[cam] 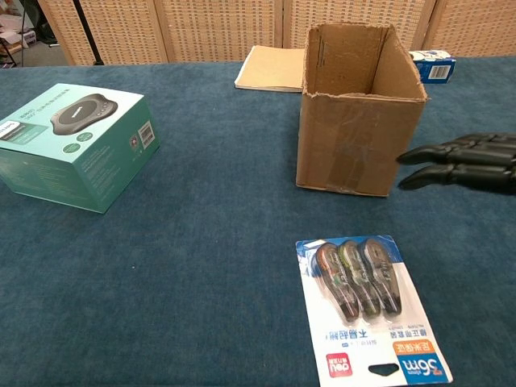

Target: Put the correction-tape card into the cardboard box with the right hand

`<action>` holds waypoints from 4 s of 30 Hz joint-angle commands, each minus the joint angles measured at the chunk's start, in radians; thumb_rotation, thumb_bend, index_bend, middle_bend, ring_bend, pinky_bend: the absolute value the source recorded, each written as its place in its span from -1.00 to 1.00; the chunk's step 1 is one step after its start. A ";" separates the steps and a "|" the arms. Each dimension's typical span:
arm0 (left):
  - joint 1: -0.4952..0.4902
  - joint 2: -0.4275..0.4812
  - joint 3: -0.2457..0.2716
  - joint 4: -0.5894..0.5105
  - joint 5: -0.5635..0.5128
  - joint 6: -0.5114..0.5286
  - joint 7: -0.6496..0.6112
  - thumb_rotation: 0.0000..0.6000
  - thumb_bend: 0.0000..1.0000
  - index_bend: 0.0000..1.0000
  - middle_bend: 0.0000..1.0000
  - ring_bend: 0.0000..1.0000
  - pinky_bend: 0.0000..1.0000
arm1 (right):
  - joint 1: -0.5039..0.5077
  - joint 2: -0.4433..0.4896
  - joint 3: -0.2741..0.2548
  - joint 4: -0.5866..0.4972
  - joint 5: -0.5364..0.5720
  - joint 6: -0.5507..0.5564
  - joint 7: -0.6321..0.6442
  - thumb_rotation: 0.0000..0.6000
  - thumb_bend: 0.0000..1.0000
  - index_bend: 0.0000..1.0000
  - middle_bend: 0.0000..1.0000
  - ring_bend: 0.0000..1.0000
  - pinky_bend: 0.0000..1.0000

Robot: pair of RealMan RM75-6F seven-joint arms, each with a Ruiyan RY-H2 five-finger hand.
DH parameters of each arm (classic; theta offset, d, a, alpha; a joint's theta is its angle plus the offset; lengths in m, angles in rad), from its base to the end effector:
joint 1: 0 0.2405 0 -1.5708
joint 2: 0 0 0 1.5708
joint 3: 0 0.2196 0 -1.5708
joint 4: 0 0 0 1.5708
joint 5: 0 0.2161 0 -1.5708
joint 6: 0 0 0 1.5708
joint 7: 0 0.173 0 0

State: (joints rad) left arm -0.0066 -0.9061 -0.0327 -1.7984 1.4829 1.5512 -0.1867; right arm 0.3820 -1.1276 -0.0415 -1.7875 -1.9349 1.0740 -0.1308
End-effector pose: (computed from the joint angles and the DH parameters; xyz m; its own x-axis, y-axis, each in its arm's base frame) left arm -0.2748 0.1811 0.1881 0.2464 -0.0287 0.9687 0.9672 0.0703 -0.2439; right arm -0.1510 -0.2012 0.0265 0.5984 -0.2259 0.7687 -0.6487 -0.6996 0.2995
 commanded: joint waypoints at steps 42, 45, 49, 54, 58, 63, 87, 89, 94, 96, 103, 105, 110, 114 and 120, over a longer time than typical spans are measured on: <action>-0.009 0.007 -0.016 -0.004 -0.033 -0.034 0.000 1.00 -1.00 -1.00 -1.00 -1.00 -1.00 | 0.215 -0.315 0.043 -0.004 0.498 -0.226 -0.394 1.00 -0.31 -0.29 -0.07 -0.23 -0.32; -0.009 0.007 -0.016 -0.004 -0.032 -0.035 -0.001 1.00 -1.00 -1.00 -1.00 -1.00 -1.00 | 0.213 -0.264 0.025 -0.040 0.436 -0.203 -0.336 1.00 -0.22 -0.29 -0.06 -0.23 -0.32; -0.008 0.008 -0.016 -0.005 -0.032 -0.033 -0.001 1.00 -1.00 -1.00 -1.00 -1.00 -1.00 | 0.203 -0.162 0.003 -0.092 0.337 -0.140 -0.253 1.00 -0.17 -0.29 -0.06 -0.23 -0.32; -0.006 0.008 -0.014 -0.008 -0.030 -0.033 0.001 1.00 -1.00 -1.00 -1.00 -1.00 -1.00 | 0.173 -0.014 -0.024 -0.107 0.217 -0.021 -0.139 1.00 -0.17 -0.29 -0.06 -0.23 -0.32; -0.007 0.005 -0.013 -0.012 -0.033 -0.039 0.008 1.00 -1.00 -1.00 -1.00 -1.00 -1.00 | 0.138 0.096 -0.048 -0.073 0.138 0.083 -0.067 1.00 -0.16 -0.29 -0.06 -0.23 -0.32; -0.012 0.000 -0.010 -0.016 -0.028 -0.046 0.030 1.00 -1.00 -1.00 -1.00 -1.00 -1.00 | 0.082 0.233 -0.097 -0.011 0.106 0.156 0.002 1.00 -0.07 -0.29 -0.06 -0.22 -0.32; -0.020 -0.003 -0.013 -0.014 -0.019 -0.053 0.015 1.00 -1.00 -1.00 -1.00 -1.00 -1.00 | 0.184 0.424 0.203 0.041 0.334 0.263 0.800 1.00 0.38 -0.25 -0.09 -0.22 -0.32; -0.019 -0.002 -0.011 -0.015 -0.014 -0.051 0.013 1.00 -1.00 -1.00 -1.00 -1.00 -1.00 | 0.215 0.389 0.228 0.043 0.358 0.235 0.857 1.00 0.52 -0.23 -0.09 -0.22 -0.31; -0.018 0.001 -0.013 -0.016 -0.024 -0.052 0.007 1.00 -1.00 -1.00 -1.00 -1.00 -1.00 | 0.291 0.308 0.293 0.060 0.445 0.151 0.964 1.00 0.85 -0.20 -0.09 -0.22 -0.32; -0.022 0.001 -0.015 -0.017 -0.032 -0.060 0.011 1.00 -1.00 -1.00 -1.00 -1.00 -1.00 | 0.335 0.250 0.334 0.075 0.514 0.102 1.018 1.00 0.96 -0.19 -0.09 -0.22 -0.32; -0.035 0.001 -0.015 -0.029 -0.047 -0.089 0.033 1.00 -1.00 -1.00 -1.00 -1.00 -1.00 | 0.421 0.101 0.370 0.153 0.625 -0.031 1.009 1.00 1.00 -0.16 -0.09 -0.22 -0.31; -0.038 0.000 -0.016 -0.032 -0.051 -0.094 0.039 1.00 -1.00 -1.00 -1.00 -1.00 -1.00 | 0.438 0.059 0.371 0.181 0.646 -0.056 0.987 1.00 1.00 -0.16 -0.09 -0.22 -0.31; -0.046 -0.006 -0.014 -0.035 -0.062 -0.113 0.061 1.00 -1.00 -1.00 -1.00 -1.00 -1.00 | 0.465 -0.014 0.373 0.231 0.683 -0.107 0.963 1.00 1.00 -0.16 -0.09 -0.24 -0.31; -0.053 -0.010 -0.017 -0.037 -0.078 -0.126 0.075 1.00 -1.00 -1.00 -1.00 -1.00 -1.00 | 0.492 -0.076 0.380 0.300 0.729 -0.157 0.930 1.00 1.00 -0.16 -0.08 -0.25 -0.32; -0.057 -0.015 -0.021 -0.037 -0.089 -0.129 0.083 1.00 -1.00 -1.00 -1.00 -1.00 -1.00 | 0.513 -0.125 0.389 0.342 0.782 -0.217 0.893 1.00 1.00 -0.16 -0.08 -0.26 -0.32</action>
State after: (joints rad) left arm -0.0629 -0.9203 -0.0539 -1.8351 1.3940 1.4222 -0.1041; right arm 0.8873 -1.2410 0.3445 -1.4548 -1.1641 0.8703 0.7750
